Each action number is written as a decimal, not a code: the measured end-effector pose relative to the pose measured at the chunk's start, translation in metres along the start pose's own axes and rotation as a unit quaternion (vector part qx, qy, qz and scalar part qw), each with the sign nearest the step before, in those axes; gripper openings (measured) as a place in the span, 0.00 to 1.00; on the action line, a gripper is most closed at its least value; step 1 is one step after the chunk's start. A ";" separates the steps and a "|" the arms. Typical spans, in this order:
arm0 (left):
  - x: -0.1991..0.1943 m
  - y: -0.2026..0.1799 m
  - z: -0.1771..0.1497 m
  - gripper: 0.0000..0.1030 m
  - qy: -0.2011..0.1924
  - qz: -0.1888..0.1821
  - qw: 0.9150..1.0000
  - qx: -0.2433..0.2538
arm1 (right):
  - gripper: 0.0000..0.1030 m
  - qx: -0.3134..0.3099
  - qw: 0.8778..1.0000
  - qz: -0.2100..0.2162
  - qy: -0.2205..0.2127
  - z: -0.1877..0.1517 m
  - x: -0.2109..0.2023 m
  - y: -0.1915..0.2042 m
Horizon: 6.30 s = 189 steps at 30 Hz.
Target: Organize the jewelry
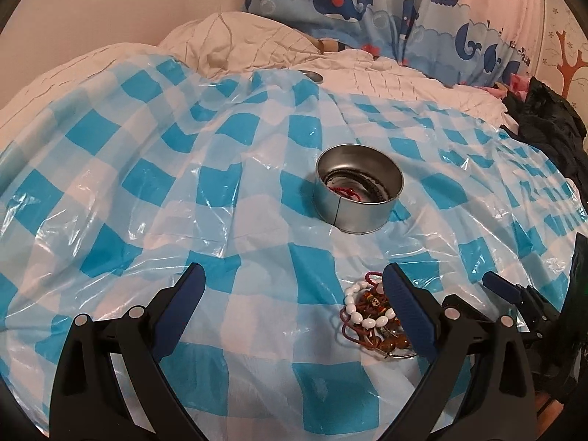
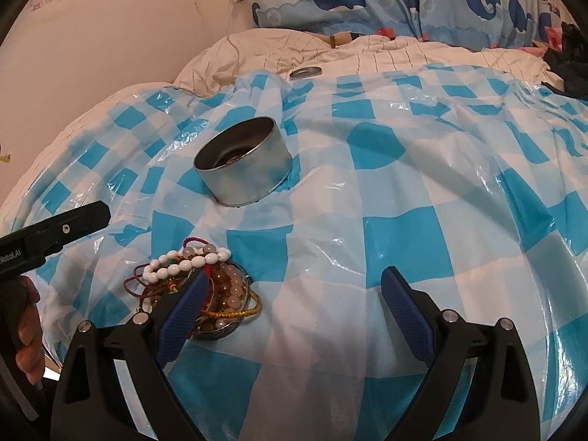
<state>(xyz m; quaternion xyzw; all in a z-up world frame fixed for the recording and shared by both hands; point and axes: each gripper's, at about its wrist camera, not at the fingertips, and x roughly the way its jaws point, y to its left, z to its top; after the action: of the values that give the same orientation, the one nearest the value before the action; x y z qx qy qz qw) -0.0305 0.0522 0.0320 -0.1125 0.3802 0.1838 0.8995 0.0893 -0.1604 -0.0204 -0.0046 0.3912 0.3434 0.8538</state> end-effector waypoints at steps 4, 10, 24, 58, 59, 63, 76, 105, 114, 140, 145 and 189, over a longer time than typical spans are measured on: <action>0.000 -0.001 -0.001 0.90 -0.001 0.005 1.000 0.003 | 0.88 0.000 1.000 0.000 0.000 0.000 0.000 0.000; 0.001 -0.005 -0.002 0.91 -0.002 0.008 1.000 0.014 | 0.88 0.001 1.000 0.001 0.003 -0.001 0.002 -0.001; 0.002 -0.017 -0.003 0.91 -0.005 0.020 0.999 0.040 | 0.88 0.002 1.000 0.002 0.003 -0.001 0.002 -0.001; 0.013 -0.006 -0.008 0.91 0.043 -0.085 0.995 0.023 | 0.88 0.035 0.999 -0.012 -0.020 0.012 -0.019 -0.014; 0.015 -0.013 -0.010 0.91 0.044 -0.078 0.995 0.037 | 0.88 0.047 0.999 -0.008 -0.020 0.013 -0.021 -0.019; 0.017 -0.040 -0.017 0.91 0.043 -0.066 0.992 0.101 | 0.88 0.070 0.997 0.006 -0.019 0.016 -0.024 -0.027; 0.040 -0.046 -0.022 0.63 0.076 -0.077 0.989 0.106 | 0.89 0.088 0.995 0.033 -0.014 0.019 -0.025 -0.030; 0.043 -0.005 0.004 0.06 0.073 -0.156 0.985 -0.018 | 0.89 0.000 0.998 0.060 0.030 0.011 -0.012 0.009; 0.061 -0.001 -0.005 0.13 0.113 -0.125 0.985 -0.025 | 0.89 -0.028 0.996 0.061 0.064 0.003 -0.002 0.017; 0.033 0.004 0.007 0.06 0.052 -0.133 0.989 -0.033 | 0.11 -0.038 0.992 0.120 0.028 0.010 -0.013 0.021; 0.023 0.007 0.012 0.06 0.031 -0.141 0.989 -0.039 | 0.11 -0.012 0.986 0.167 -0.005 0.018 -0.026 0.017; 0.024 0.007 0.010 0.06 0.032 -0.142 0.988 -0.047 | 0.04 -0.205 0.967 0.134 0.073 -0.015 -0.022 0.071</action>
<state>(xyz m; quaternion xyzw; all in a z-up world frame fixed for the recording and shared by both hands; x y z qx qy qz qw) -0.0123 0.0680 0.0210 -0.2134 0.3798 0.0680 0.8975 0.0270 -0.1227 0.0021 -0.1524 0.3707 0.5263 0.7499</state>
